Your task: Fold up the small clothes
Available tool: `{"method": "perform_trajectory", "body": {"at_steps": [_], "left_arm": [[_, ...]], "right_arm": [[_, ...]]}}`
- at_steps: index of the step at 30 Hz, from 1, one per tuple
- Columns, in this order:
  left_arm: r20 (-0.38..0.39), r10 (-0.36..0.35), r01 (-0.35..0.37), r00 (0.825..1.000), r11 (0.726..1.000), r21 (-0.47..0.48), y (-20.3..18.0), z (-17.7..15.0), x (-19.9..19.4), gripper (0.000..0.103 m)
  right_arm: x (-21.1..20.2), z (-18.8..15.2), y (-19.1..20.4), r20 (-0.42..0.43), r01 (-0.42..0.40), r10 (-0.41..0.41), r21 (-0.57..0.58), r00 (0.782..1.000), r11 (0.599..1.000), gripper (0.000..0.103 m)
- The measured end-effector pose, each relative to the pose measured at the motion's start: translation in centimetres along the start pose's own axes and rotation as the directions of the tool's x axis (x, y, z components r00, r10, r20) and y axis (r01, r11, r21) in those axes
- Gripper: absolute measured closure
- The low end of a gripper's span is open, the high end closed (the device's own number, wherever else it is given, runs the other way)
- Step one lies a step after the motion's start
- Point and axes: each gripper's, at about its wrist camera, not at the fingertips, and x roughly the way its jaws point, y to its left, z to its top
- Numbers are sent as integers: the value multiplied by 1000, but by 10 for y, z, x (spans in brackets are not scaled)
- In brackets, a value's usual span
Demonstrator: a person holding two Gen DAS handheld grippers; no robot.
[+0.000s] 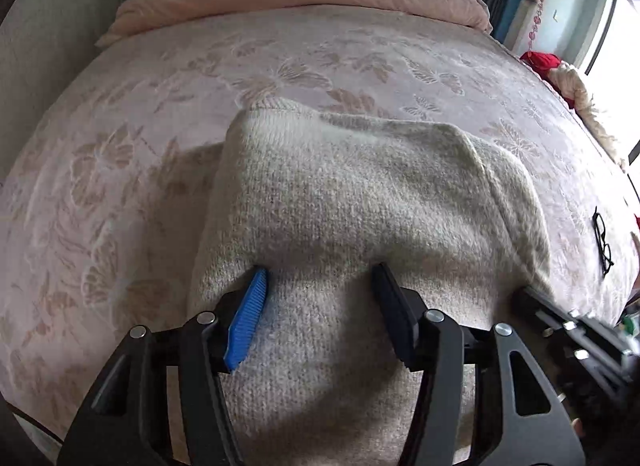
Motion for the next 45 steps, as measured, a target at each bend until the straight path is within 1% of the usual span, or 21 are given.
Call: {"method": "perform_trajectory", "body": {"at_steps": [1, 2, 3, 5, 6, 8, 10, 11, 13, 14, 17, 20, 22, 23, 24, 28, 31, 37, 42, 43, 45], "left_arm": [[-4, 11, -11, 1000, 1000, 12, -2, 0, -1, 49], [-6, 16, -15, 1000, 1000, 16, -3, 0, -1, 49], [-7, 16, -16, 1000, 1000, 14, -3, -1, -1, 49], [-10, 16, -16, 1000, 1000, 18, -6, -1, -1, 48], [-20, 13, -13, 1000, 1000, 23, -8, 1, 2, 48], [-5, 48, -47, 999, 998, 46, -11, -1, 2, 48], [-3, 43, -43, 999, 998, 45, -8, -5, 2, 48], [-2, 42, -42, 999, 998, 44, -6, -6, 2, 48], [-1, 48, -47, 999, 998, 44, -8, -6, 3, 48], [-7, 41, -41, 999, 998, 45, -8, -5, 4, 48], [-6, 52, -51, 999, 997, 52, -9, -4, 0, 48], [-9, 14, -14, 1000, 999, 31, 1, -5, -12, 47], [-4, 4, -4, 1000, 1000, 15, 10, -9, -26, 38], [0, 5, -5, 1000, 1000, 11, 14, -12, -31, 36], [2, 9, -9, 1000, 1000, 2, 18, -14, -35, 34], [-21, 3, -4, 1000, 999, -45, 31, -20, -41, 34], [-29, 11, -12, 1000, 998, -54, 34, -21, -43, 34], [-51, 24, -27, 998, 998, -63, 36, -22, -47, 30], [-66, 13, -18, 998, 997, -72, 38, -20, -48, 26], [-72, -3, -2, 997, 997, -81, 39, -19, -47, 21], [-83, -51, 42, 995, 993, -109, 43, -15, -42, 18]], "right_arm": [[-11, 3, 5, 39, -11, 12, -14, 999, 1000, 103], [-12, 4, 6, 43, -13, 14, -21, 999, 1000, 103], [1, 1, 2, 7, 1, -1, -29, 1000, 1000, 103], [46, -11, -10, -129, 65, -73, -61, 989, 996, 103], [46, -14, -13, -108, 59, -64, -52, 992, 997, 103], [19, -4, -4, -62, 42, -44, -28, 997, 999, 103], [-9, 0, 2, 31, 23, -22, -14, 999, 1000, 103], [-9, -1, 2, 30, 22, -22, -9, 999, 1000, 103], [25, -12, -7, -85, 73, -76, -32, 993, 997, 103], [40, -20, -10, -112, 82, -86, -46, 990, 996, 103], [18, -12, 0, -66, 80, -82, -35, 994, 996, 103], [-19, -9, 6, 16, 64, -64, -11, 998, 998, 95], [-36, -15, 3, 42, 83, -83, -8, 996, 997, 89], [-41, -19, -1, 40, 95, -95, 0, 995, 995, 82], [-44, -24, -6, 30, 106, -107, 14, 994, 994, 81], [-47, -41, -24, 2, 119, -120, 82, 993, 989, 80], [-50, -48, -25, -2, 127, -127, 82, 992, 989, 79], [-54, -45, -20, 11, 131, -132, 73, 991, 989, 69], [-47, -40, -17, 4, 110, -110, 57, 994, 992, 49], [-45, -39, -16, 4, 112, -113, 52, 994, 992, 44], [-38, -35, -17, -4, 103, -103, 49, 995, 994, 37]]}}
